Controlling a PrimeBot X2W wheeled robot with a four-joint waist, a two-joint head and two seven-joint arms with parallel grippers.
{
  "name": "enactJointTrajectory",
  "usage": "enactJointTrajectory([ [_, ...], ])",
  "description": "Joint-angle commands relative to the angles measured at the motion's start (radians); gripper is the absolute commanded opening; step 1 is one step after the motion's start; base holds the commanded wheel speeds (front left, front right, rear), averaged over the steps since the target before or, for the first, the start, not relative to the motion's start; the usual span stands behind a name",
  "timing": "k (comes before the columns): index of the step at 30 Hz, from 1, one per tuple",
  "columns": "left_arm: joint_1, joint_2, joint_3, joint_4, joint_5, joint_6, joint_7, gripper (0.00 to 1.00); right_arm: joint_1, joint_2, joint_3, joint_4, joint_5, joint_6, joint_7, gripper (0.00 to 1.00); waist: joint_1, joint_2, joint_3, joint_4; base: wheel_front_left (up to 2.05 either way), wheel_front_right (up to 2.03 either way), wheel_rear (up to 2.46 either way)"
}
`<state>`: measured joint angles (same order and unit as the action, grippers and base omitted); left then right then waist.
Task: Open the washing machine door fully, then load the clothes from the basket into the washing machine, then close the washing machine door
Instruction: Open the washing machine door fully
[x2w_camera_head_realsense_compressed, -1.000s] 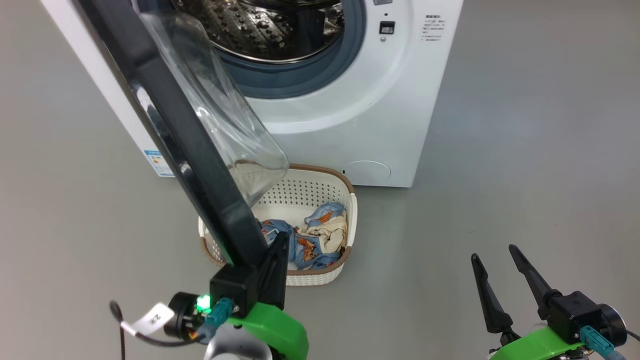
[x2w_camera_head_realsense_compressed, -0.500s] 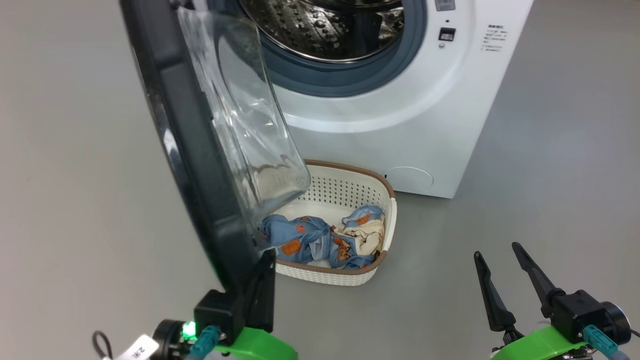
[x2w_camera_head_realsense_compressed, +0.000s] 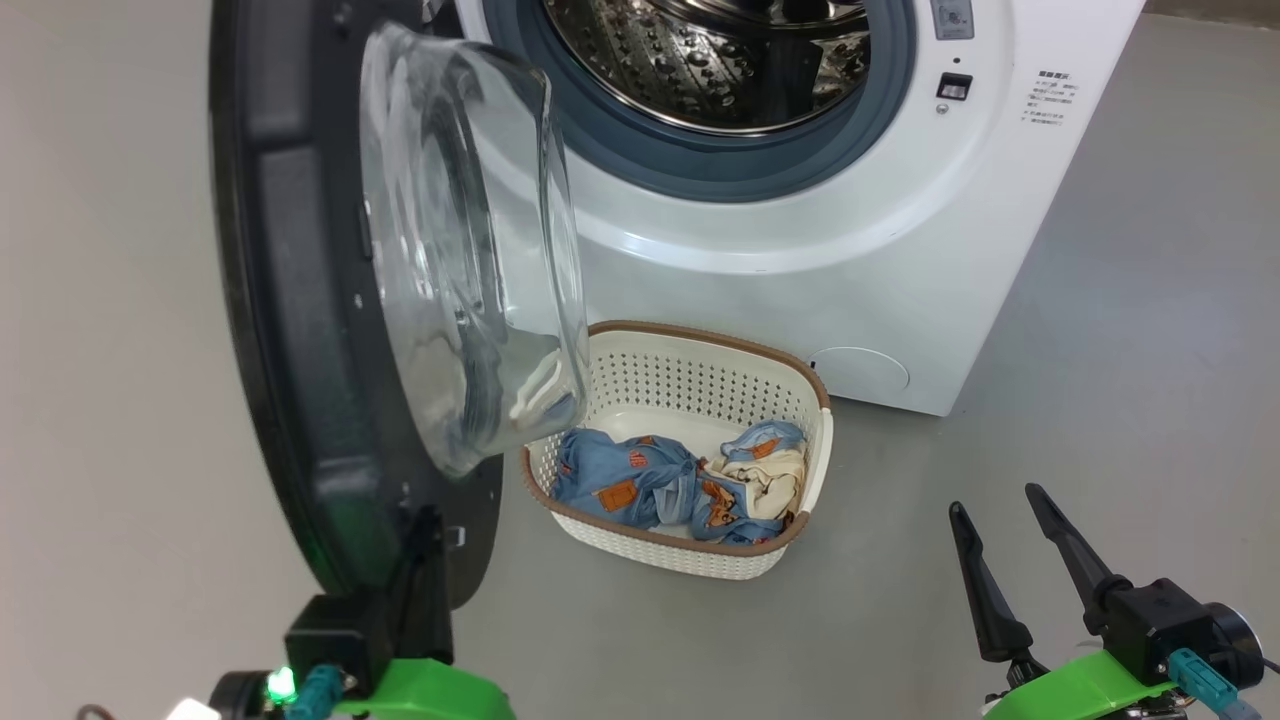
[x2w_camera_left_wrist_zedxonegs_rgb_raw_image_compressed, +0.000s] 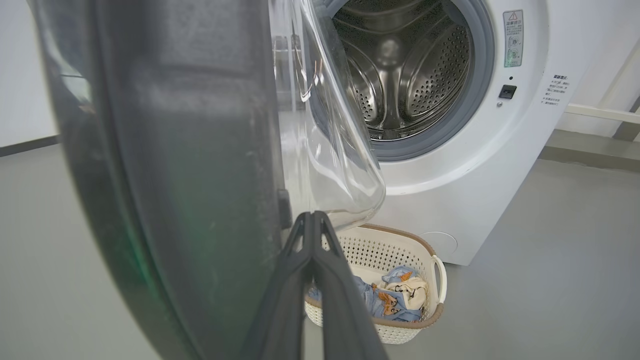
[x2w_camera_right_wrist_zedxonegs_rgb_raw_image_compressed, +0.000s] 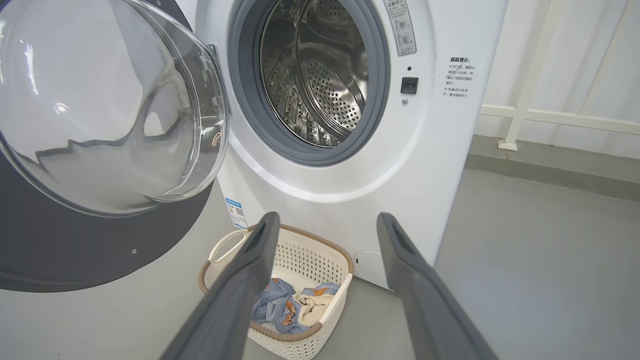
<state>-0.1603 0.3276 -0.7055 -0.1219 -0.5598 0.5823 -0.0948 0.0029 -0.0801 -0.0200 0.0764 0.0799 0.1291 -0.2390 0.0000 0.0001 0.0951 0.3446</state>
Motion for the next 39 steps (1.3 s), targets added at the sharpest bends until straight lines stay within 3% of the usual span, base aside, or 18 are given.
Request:
enactJointTrajectory([
  [1, -0.016, 0.039, 0.062, -0.021, -0.011, 0.017, -0.015, 0.00, -0.006, -0.004, 0.025, -0.030, -0.004, 0.002, -0.003, 1.00, 0.0000, -0.0001, 0.001, 0.004, 0.00, 0.00, 0.00],
  [12, -0.033, 0.095, 0.188, 0.066, -0.055, 0.023, -0.062, 0.00, -0.019, -0.014, 0.029, -0.046, 0.005, 0.002, 0.005, 1.00, 0.0000, -0.0001, 0.031, -0.006, 0.00, 0.00, 0.00],
  [20, -0.060, 0.122, 0.307, 0.164, -0.111, -0.006, -0.118, 0.00, -0.034, -0.021, 0.021, -0.066, 0.003, 0.002, 0.015, 1.00, 0.0000, -0.0001, 0.071, -0.017, 0.00, 0.00, 0.00],
  [39, -0.247, 0.176, 0.527, 0.450, -0.164, -0.161, -0.165, 0.00, -0.087, -0.061, 0.042, -0.109, 0.010, 0.002, 0.037, 1.00, 0.0000, -0.0001, 0.184, -0.001, 0.00, 0.00, 0.00],
])
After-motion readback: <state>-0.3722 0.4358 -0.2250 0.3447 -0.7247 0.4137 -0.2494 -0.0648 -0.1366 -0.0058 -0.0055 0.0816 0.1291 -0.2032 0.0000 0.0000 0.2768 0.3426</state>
